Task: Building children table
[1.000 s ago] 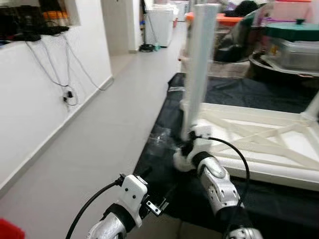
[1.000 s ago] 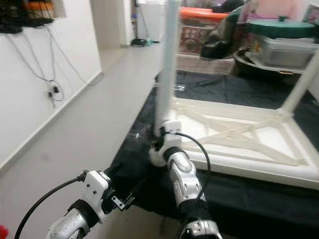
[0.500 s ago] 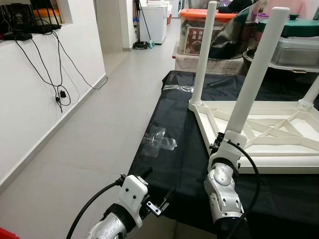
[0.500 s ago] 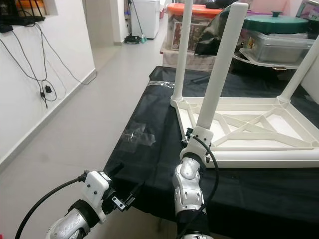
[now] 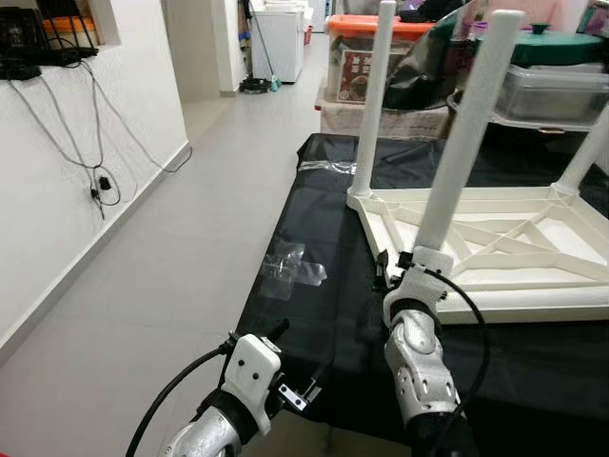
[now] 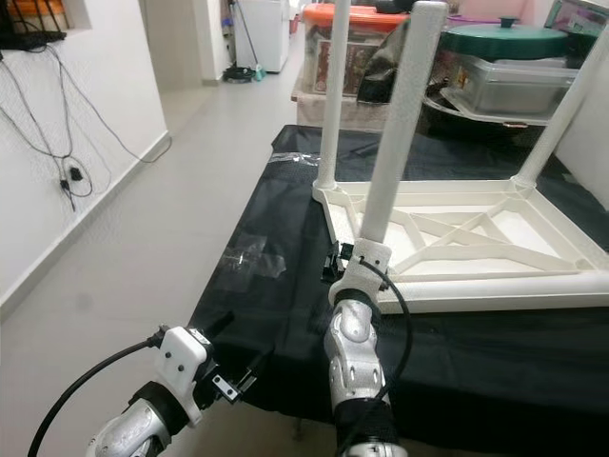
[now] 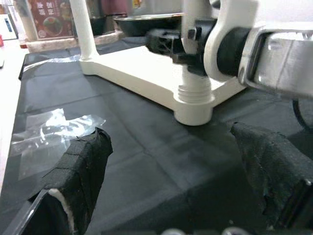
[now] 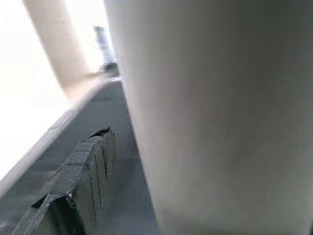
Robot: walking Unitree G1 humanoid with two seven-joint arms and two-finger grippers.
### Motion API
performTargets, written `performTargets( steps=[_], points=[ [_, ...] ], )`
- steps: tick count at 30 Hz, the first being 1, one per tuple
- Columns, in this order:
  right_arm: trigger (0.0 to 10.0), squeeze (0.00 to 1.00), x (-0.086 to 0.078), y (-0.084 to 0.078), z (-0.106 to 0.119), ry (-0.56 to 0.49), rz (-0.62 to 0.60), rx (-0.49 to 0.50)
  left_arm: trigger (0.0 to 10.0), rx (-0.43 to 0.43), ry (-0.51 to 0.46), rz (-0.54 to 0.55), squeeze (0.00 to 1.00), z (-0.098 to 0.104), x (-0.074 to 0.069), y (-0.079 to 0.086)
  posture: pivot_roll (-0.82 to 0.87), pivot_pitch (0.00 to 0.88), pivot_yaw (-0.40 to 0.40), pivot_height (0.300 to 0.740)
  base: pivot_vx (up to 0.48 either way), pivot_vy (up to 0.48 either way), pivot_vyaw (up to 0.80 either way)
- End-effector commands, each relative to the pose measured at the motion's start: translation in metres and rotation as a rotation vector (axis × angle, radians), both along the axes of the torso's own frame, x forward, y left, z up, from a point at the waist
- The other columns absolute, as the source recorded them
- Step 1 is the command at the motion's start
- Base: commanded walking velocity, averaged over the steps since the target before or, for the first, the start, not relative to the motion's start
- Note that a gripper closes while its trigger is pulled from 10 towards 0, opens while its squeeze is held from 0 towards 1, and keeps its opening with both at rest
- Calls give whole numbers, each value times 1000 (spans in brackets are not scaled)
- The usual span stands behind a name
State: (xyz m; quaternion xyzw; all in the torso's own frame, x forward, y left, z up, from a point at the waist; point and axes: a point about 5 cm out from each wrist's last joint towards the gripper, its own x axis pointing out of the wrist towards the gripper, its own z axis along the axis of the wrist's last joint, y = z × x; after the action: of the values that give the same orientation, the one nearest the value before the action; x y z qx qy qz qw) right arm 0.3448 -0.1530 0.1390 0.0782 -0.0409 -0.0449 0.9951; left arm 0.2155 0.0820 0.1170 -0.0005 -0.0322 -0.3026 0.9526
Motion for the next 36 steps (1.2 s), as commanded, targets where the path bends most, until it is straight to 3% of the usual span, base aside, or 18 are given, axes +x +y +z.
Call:
performTargets(
  steps=[1,9,10,11,12,13,14,16,22,23,25,26,28,32,33,34,35,36],
  points=[
    [10000,0,4,2,6,-44,120,28,10000,14,24,1,0,-5,0,1,69,0,-33,740,0,0,0],
    [10000,0,6,-4,10,-16,584,69,10000,12,23,5,0,-5,0,0,69,0,-38,740,0,0,0],
    [10000,0,6,-4,10,-16,584,69,10000,12,23,5,0,-5,0,0,69,0,-38,740,0,0,0],
    [10000,0,2,2,11,-2,739,87,10000,12,24,5,0,-5,0,0,67,0,-34,740,0,0,0],
    [10000,0,2,2,11,-2,739,87,10000,12,24,5,0,-5,0,0,67,0,-34,740,0,0,0],
    [10000,0,-4,8,11,14,890,90,10000,12,25,4,0,-5,0,0,68,0,-36,740,0,0,0],
    [10000,0,-4,8,11,14,890,90,10000,12,25,4,0,-5,0,0,68,0,-36,740,0,0,0],
    [10000,0,-14,21,2,73,1108,28,10000,11,24,5,0,-5,0,0,69,0,-38,740,0,0,0],
    [10000,0,-27,35,-15,137,1324,-45,10000,12,24,7,0,-6,0,1,72,0,-36,740,0,0,0],
    [3294,0,-28,38,-16,133,1349,-39,10000,11,25,8,0,-6,0,1,72,0,-34,740,0,0,0],
    [3294,0,-28,38,-16,133,1349,-39,10000,11,25,8,0,-6,0,1,72,0,-34,740,0,0,0],
    [0,0,-24,41,-13,90,1323,-23,10000,12,27,9,0,-6,1,1,76,0,-32,740,0,0,0],
    [0,0,-24,41,-13,90,1323,-23,10000,12,27,9,0,-6,1,1,76,0,-32,740,0,0,0],
    [0,0,-11,37,-5,29,1116,-31,10000,12,27,9,0,-6,1,2,76,0,-34,740,0,0,0],
    [0,0,-8,33,-4,19,997,-47,10000,13,26,10,0,-6,1,2,74,0,-40,740,0,0,0],
    [0,0,-8,33,-4,19,997,-47,10000,13,26,10,0,-6,1,2,74,0,-40,740,0,0,0],
    [0,0,-6,27,-6,24,862,-46,10000,13,25,10,0,-6,1,1,64,0,-41,740,0,0,0],
    [0,0,-6,27,-6,24,862,-46,10000,13,25,10,0,-6,1,1,64,0,-41,740,0,0,0]
  ],
)
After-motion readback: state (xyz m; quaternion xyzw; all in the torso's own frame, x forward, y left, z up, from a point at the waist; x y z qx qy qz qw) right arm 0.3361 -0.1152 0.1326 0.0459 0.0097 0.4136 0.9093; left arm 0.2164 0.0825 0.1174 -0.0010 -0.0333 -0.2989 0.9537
